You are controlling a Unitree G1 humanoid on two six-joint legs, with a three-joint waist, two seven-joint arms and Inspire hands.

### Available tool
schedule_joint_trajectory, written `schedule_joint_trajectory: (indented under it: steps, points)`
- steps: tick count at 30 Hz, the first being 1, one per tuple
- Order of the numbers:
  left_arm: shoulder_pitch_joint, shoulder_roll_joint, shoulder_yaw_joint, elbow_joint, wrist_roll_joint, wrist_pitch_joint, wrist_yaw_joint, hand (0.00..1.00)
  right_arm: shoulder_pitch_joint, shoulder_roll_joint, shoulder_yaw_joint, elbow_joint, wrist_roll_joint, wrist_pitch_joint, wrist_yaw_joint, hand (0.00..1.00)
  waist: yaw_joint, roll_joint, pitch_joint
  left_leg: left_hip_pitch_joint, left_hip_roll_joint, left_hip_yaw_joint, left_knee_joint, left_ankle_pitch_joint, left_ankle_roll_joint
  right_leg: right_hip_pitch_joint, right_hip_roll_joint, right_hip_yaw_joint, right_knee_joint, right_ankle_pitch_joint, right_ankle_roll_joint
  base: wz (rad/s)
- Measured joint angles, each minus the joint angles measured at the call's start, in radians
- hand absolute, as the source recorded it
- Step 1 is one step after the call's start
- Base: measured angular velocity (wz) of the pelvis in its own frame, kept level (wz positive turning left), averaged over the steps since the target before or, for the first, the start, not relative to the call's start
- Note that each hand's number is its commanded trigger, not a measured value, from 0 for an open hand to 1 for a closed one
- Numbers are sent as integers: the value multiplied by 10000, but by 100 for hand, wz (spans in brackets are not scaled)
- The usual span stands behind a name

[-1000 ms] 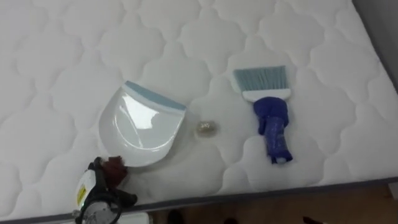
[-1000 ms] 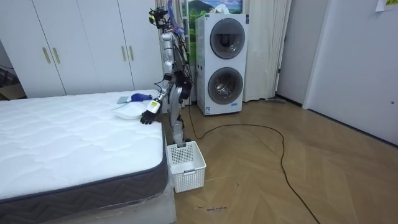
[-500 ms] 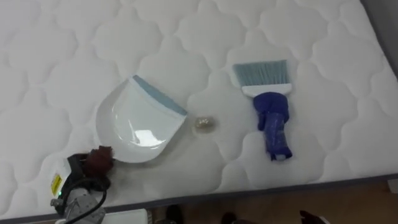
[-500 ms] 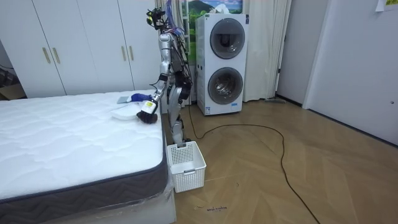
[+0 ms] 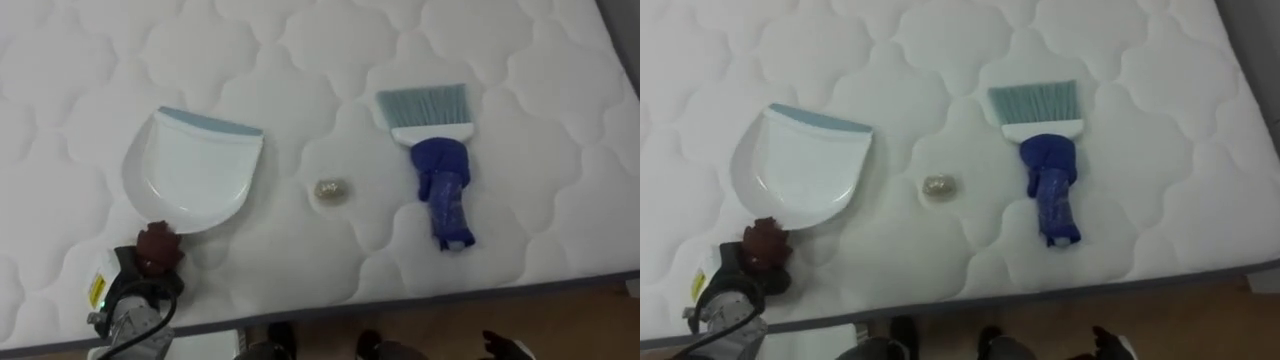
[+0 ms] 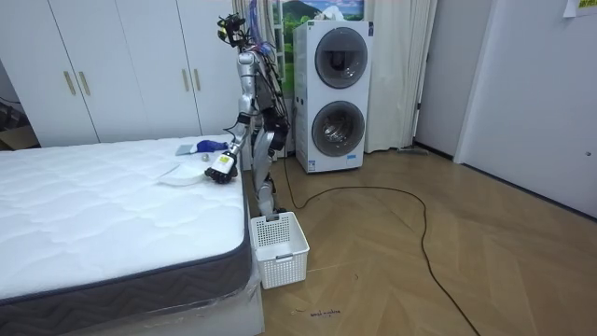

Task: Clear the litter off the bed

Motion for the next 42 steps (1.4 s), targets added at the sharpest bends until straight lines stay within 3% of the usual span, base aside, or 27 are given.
schedule_joint_trajectory:
  steps: [10,16,18,22,26,32,42]
  points:
    - [-66,179,-46,-25,440,369,225,100,107,47,-45,-422,9,132,-241,0,-246,9,-4,-345,25,24,388,-68,20,-351,8,91,337,-64,-13,-2]
    - [-58,388,-525,-36,1494,365,351,100,46,11,-279,-396,563,-55,-431,0,-262,39,2,-374,12,12,464,-73,21,-390,-8,90,463,-108,-20,1]
    - [-41,508,-698,-82,1926,316,353,100,59,-26,-694,-436,1365,-241,-593,0,-287,216,-1,-526,83,-58,703,-172,30,-422,-1,-20,522,-139,-25,6]
    - [-28,702,-982,-136,2911,187,592,100,25,-208,-1258,-646,2798,-373,-756,0,-289,268,-5,-542,23,-14,798,-187,56,-563,-162,18,841,-255,-9,-1]
    - [43,1113,-1022,-474,4289,-181,996,100,-197,-400,-1885,-845,3513,-612,-925,0,-290,299,-12,-644,42,24,895,-195,64,-687,-156,57,895,-242,-30,-4]
    - [307,1208,-1190,-529,5425,-246,1540,100,-410,-468,-2618,-1446,3710,-869,-1362,0,-291,404,-23,-531,173,260,881,-213,85,-638,-128,173,869,-209,-38,-7]
    - [700,1354,-1586,-547,6636,-404,2135,100,-362,-404,-2811,-3102,3548,-1031,-2540,0,-346,423,-34,-319,165,520,641,-218,81,-627,-164,332,838,-213,-32,-4]
